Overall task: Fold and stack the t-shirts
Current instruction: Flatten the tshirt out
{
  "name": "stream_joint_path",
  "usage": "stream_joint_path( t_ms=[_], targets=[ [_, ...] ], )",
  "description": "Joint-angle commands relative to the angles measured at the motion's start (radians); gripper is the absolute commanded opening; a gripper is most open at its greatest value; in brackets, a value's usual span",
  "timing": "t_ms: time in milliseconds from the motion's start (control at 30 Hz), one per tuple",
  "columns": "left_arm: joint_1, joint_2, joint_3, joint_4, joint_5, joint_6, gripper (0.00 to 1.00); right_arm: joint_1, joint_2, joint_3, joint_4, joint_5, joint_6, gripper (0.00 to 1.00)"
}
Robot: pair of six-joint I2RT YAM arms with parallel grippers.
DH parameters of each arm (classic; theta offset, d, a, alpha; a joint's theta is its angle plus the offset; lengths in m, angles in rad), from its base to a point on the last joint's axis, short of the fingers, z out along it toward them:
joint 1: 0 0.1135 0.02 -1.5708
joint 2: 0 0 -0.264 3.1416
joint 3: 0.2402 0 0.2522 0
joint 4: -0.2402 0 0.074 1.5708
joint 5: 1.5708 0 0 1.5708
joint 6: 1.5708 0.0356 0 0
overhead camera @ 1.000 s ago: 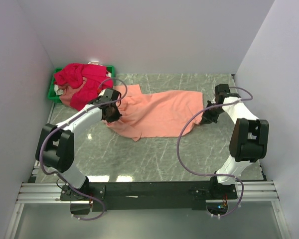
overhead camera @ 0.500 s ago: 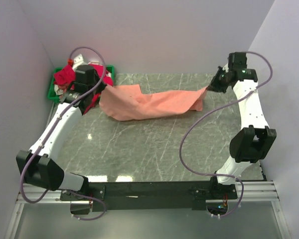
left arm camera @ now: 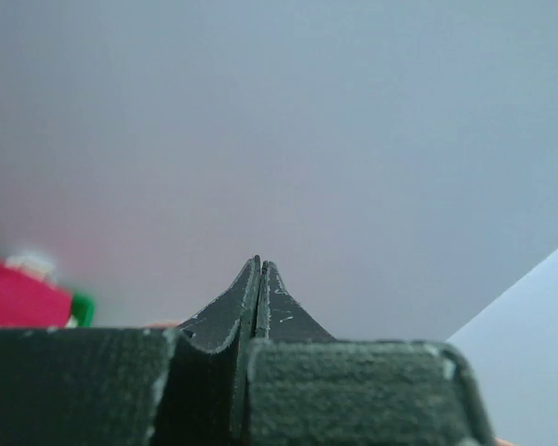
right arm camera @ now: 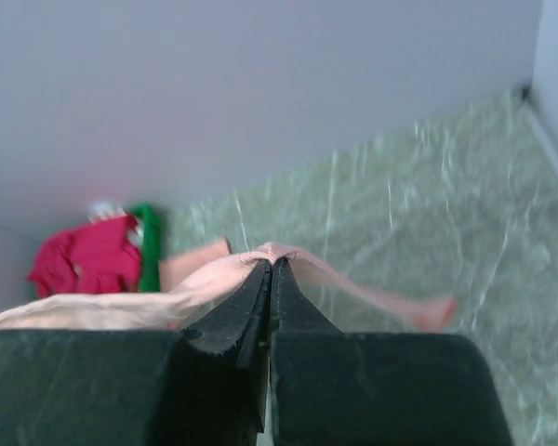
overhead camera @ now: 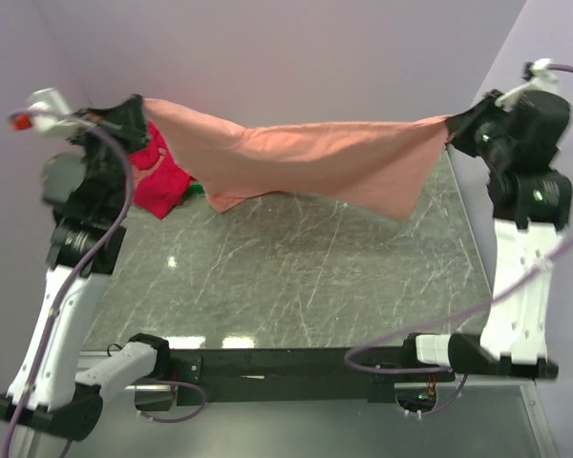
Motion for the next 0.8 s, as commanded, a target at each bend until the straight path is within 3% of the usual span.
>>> stream_joint_path(
  t_ms=[0, 133, 300, 567, 767],
  targets=[
    [0.001, -0.078, 0.014, 0.138, -0.034, 0.048, 0.01, -0.004, -0.135, 0.030, 0.155, 0.073, -0.036, 0.00],
    [0.000, -0.133, 0.044, 0.165, -0.031, 0.075, 0.01, -0.004, -0.218, 0.022, 0.226, 0.119, -0.049, 0.00],
    [0.001, -0.095, 0.093, 0.220, 0.061, 0.092, 0.01, -0.004, -0.211, 0.044, 0.233, 0.142, -0.056, 0.00],
    [0.001, 0.182, 0.171, 0.291, 0.214, 0.034, 0.01, -0.006, -0.120, -0.094, 0.260, 0.174, -0.056, 0.00],
    [0.001, 0.379, 0.309, 0.290, 0.266, 0.060, 0.01, -0.010, 0.013, -0.036, 0.256, 0.183, -0.061, 0.00]
  ],
)
